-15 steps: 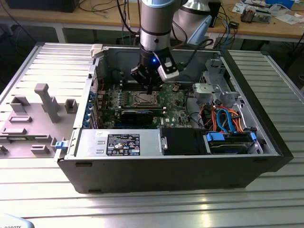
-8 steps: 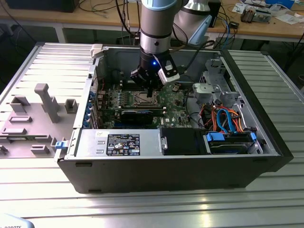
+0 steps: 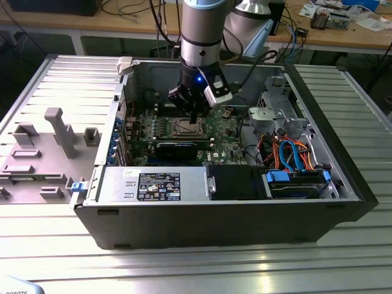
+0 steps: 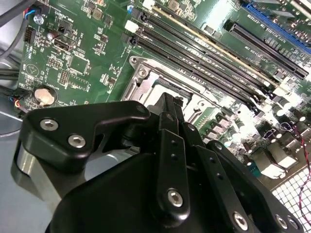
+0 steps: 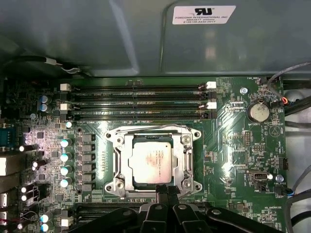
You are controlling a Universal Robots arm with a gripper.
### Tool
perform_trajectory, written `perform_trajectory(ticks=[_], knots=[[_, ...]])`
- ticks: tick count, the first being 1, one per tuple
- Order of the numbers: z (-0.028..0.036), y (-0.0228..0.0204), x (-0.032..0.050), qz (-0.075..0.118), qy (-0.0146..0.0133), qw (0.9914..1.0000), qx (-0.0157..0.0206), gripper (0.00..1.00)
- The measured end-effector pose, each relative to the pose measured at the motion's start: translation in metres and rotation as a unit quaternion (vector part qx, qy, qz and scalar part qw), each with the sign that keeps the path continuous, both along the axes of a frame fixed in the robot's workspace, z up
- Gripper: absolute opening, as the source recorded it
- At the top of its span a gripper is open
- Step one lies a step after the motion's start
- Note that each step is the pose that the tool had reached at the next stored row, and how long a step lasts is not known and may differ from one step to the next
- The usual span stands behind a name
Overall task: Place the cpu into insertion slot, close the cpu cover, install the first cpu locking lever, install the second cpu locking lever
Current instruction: 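Install the second cpu locking lever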
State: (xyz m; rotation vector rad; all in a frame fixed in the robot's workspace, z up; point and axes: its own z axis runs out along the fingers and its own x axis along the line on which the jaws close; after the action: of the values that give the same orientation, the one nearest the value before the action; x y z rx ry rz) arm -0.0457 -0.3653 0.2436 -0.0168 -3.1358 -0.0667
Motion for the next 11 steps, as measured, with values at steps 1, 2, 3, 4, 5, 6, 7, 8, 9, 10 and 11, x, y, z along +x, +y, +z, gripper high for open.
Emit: perform_trajectory(ticks=[1,2,3,4,5,6,7,8,9,10,11], knots=[[0.0002,0.0000,0.0000,0.000,0.0000,1.00000,-0.0001,0.11],[0.0004,0.0000,0.0000,0.000,0.0000,1.00000,-0.0001,0.11],[0.0004,0.0000,0.0000,0.000,0.0000,1.00000,-0.0001,0.11],[0.0004,0.0000,0.0000,0.000,0.0000,1.00000,-0.0001,0.11],[0.0004,0.0000,0.0000,0.000,0.0000,1.00000,-0.0001,0.11],[0.0004,0.0000,0.0000,0.000,0.0000,1.00000,-0.0001,0.11],[0.0004,0.0000,0.0000,0.000,0.0000,1.00000,-0.0001,0.11],[0.0004,0.0000,0.0000,0.000,0.0000,1.00000,-0.0001,0.11],[0.0004,0.0000,0.0000,0.000,0.0000,1.00000,-0.0001,0.11],[0.0004,0.0000,-0.0001,0.000,0.0000,1.00000,-0.0002,0.11],[0.0006,-0.0001,-0.0001,0.000,0.0001,1.00000,-0.0002,0.11]])
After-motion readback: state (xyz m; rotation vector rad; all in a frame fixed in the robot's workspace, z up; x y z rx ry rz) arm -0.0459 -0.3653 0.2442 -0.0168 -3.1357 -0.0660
